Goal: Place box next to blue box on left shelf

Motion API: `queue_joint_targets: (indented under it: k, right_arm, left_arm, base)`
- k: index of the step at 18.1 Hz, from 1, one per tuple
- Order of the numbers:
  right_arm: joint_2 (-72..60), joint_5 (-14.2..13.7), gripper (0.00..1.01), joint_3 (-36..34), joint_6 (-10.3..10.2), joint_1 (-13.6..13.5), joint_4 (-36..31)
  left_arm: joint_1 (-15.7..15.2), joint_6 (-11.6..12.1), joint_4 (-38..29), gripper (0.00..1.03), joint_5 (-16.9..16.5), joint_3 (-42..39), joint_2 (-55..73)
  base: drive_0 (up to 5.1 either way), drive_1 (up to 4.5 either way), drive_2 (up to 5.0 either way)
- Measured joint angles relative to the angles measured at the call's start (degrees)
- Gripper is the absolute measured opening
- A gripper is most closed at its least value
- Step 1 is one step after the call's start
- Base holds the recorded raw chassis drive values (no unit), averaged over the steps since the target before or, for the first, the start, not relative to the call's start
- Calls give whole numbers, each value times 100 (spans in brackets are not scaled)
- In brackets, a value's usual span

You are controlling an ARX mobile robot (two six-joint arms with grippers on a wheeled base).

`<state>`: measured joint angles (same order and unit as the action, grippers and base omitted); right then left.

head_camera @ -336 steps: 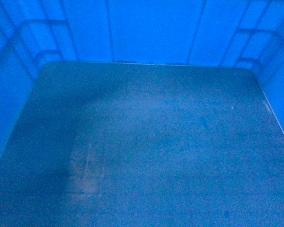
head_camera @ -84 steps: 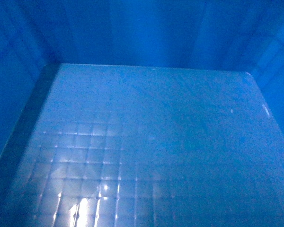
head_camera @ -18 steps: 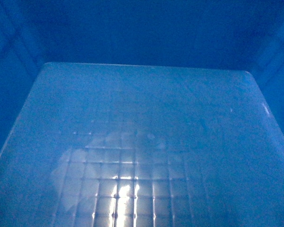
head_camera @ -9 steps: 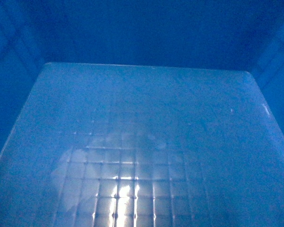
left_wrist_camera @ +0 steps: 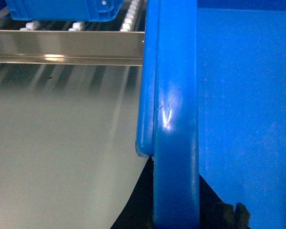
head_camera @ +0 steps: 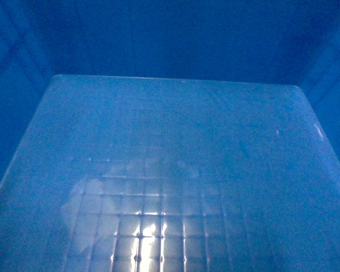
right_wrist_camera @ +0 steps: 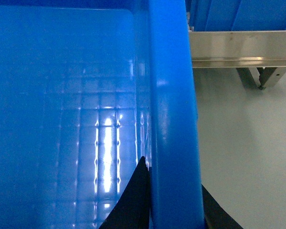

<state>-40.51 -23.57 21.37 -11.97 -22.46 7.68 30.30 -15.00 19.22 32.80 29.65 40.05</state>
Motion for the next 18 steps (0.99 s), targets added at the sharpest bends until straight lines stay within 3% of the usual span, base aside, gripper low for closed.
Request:
queue_joint_targets:
  k: [18]
  right_arm:
    - [0,2,10,0,4,0,-2]
  left_arm:
    - [2,0,2,9,2,0,-2]
  base:
    - [10,442,-422]
